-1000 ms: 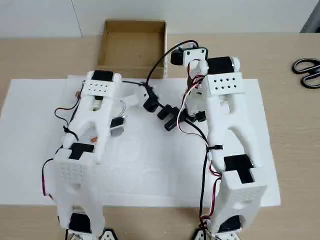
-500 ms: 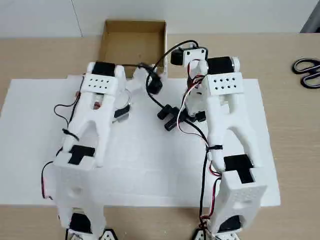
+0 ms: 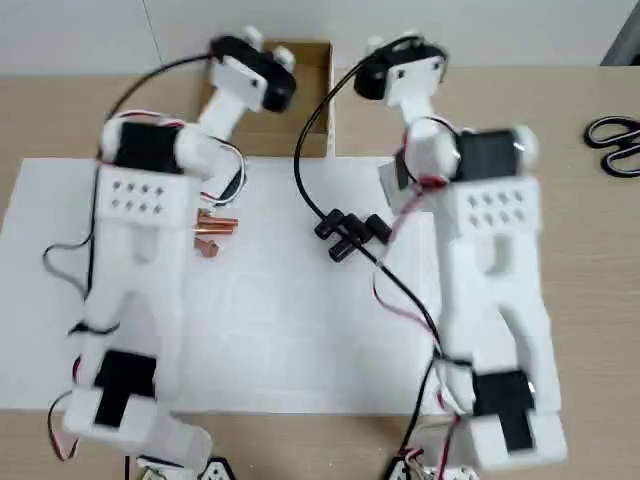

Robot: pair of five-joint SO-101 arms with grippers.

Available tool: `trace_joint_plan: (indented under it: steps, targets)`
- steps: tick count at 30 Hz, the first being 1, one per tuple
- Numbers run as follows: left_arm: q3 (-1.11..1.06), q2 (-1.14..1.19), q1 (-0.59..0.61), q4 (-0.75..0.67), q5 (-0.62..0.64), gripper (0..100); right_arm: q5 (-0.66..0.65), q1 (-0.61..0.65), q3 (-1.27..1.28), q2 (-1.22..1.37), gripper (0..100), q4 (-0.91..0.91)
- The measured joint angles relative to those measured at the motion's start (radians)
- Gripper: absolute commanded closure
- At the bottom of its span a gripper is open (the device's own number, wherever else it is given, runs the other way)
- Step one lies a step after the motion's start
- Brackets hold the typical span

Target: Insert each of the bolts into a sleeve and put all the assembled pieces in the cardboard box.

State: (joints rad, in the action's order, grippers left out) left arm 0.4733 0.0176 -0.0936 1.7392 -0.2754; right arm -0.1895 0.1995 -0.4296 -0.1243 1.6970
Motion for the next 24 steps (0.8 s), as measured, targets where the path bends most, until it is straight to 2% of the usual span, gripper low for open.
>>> trace_joint_plan:
  steps: [8,12,16,21,24]
  targets:
    - [0.000,-0.144,0.000,0.000,0.078,99,0.000,0.000,0.107,-0.341,99.7,0.005]
    - [0.000,-0.187,0.000,0.002,0.181,99,0.000,-0.003,0.238,-0.532,99.5,-0.049]
    - [0.000,-0.207,0.000,-0.038,0.318,99,0.000,0.000,0.437,-0.706,99.5,-0.196]
    - [0.000,-0.207,0.000,-0.081,0.482,99,0.000,0.000,0.812,-0.859,99.5,-0.453]
    - [0.000,-0.207,0.000,-0.110,0.535,99,0.052,0.068,1.020,-0.957,99.5,-0.588]
